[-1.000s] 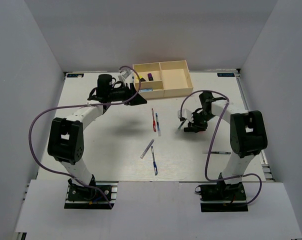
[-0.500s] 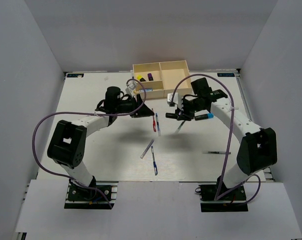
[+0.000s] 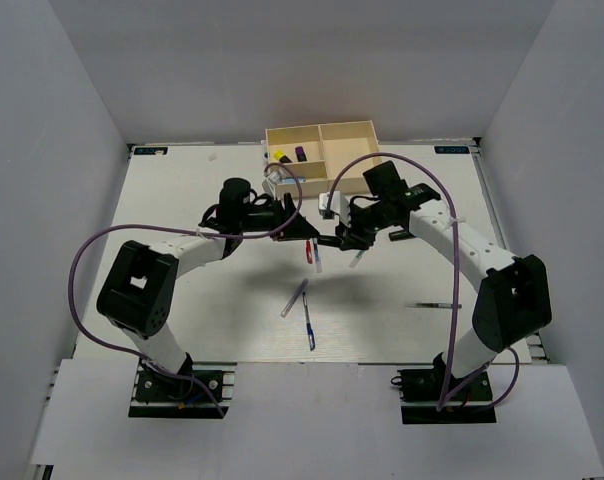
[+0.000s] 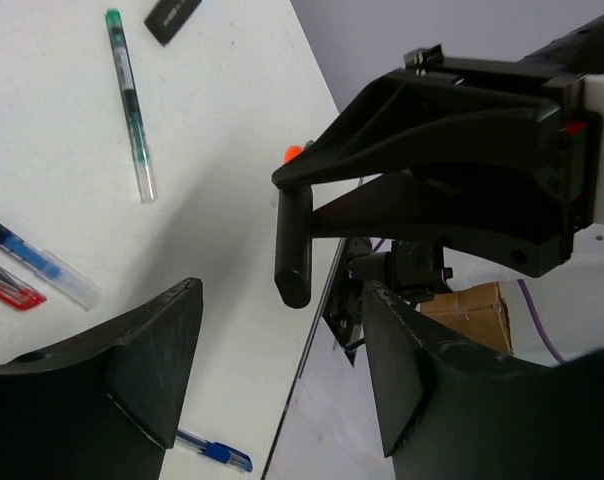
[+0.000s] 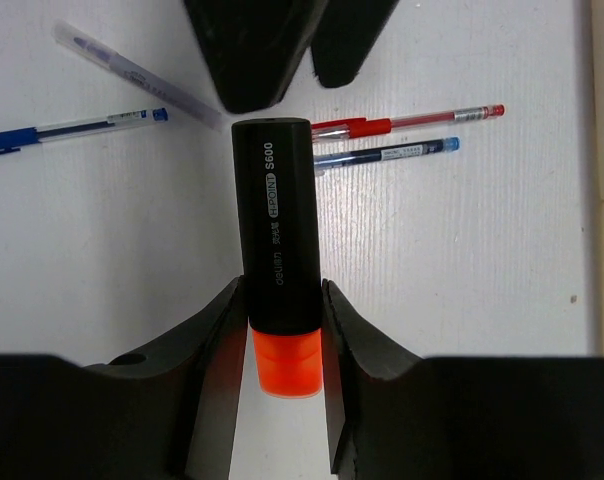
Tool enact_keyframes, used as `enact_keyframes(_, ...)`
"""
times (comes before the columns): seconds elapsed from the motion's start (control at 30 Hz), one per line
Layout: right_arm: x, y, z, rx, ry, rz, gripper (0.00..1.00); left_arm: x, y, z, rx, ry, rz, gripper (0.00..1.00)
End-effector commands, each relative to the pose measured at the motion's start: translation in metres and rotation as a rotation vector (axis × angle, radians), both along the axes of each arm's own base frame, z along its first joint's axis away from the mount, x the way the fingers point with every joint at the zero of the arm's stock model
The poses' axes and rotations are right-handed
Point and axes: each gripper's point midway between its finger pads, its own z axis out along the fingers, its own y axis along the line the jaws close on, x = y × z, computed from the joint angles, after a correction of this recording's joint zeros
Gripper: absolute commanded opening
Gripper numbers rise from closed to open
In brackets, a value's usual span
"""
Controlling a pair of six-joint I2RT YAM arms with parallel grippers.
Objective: Sort the stationery into containers
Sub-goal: Pick up the pen from the center of the board.
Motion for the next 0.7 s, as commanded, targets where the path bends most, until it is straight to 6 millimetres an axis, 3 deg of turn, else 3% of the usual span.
enact_keyframes(0.0, 0.006, 0.01, 0.011, 0.023, -0.02, -0.009, 0.0, -0.016, -0.004, -0.005, 0.006, -0.003, -0.046, 0.73)
enact_keyframes(0.4, 0.006, 0.019, 0.01, 0.021, -0.035, -0.007, 0.0, -0.027, -0.014, -0.009, -0.008, 0.032, -0.08, 0.54)
enact_keyframes(0.67, 0.006, 0.021, 0.018, 0.035, -0.05, -0.028, 0.0, -0.028, -0.014, -0.011, -0.013, 0.043, -0.077, 0.2)
